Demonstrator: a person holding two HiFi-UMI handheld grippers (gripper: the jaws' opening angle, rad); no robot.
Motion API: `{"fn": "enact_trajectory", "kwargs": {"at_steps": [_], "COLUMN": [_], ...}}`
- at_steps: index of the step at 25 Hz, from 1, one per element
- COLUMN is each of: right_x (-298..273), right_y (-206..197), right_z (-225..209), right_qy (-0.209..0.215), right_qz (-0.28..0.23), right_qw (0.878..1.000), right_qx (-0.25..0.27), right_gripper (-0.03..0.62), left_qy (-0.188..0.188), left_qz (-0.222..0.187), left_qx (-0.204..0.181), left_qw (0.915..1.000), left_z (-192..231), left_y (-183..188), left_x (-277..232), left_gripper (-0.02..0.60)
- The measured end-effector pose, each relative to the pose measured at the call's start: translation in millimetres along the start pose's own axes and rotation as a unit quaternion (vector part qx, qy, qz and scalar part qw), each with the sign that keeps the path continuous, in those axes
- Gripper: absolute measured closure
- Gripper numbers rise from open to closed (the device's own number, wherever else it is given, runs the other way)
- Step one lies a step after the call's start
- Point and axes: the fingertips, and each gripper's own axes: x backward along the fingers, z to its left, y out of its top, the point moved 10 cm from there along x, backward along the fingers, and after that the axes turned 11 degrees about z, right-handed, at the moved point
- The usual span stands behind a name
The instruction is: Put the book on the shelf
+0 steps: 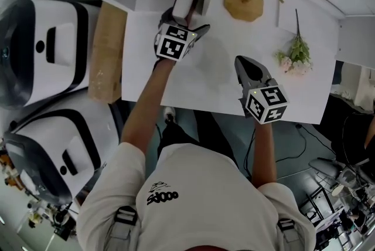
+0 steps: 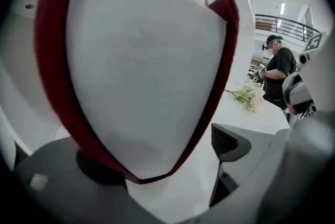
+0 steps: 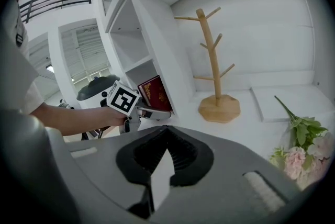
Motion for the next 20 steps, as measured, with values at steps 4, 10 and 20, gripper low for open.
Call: {"fn": "enact_trajectory", "kwargs": {"at_steps": [4, 10, 20], "right_x": [4.3, 15.4, 37.0], "right_y": [-6.0, -12.3, -13.8], "right_z": [-0.6, 3.4, 20.9], "right_qy": [-0.002, -0.011, -0.039], "right_qz": [0.001, -0.004, -0.034], "right_qw": [1.000, 1.000, 0.998], "right_qx": [-0.007, -0.019, -0.030], "right_gripper": [0.592, 0.592, 0.592], "left_qy": [-0.022, -0.040, -0.027], "left_qz": [0.010, 0.025, 0.057], "left_qx": [-0.010, -0.002, 0.029], "left_qw": [0.9997, 0.9989, 0.9976], "left_z": [-2.5, 0.1, -15.3], "left_y": [15.7, 36.5, -6.5], "left_x": [-16.8, -33.4, 14.1], "left_gripper": [0.032, 0.020, 0.043]}}
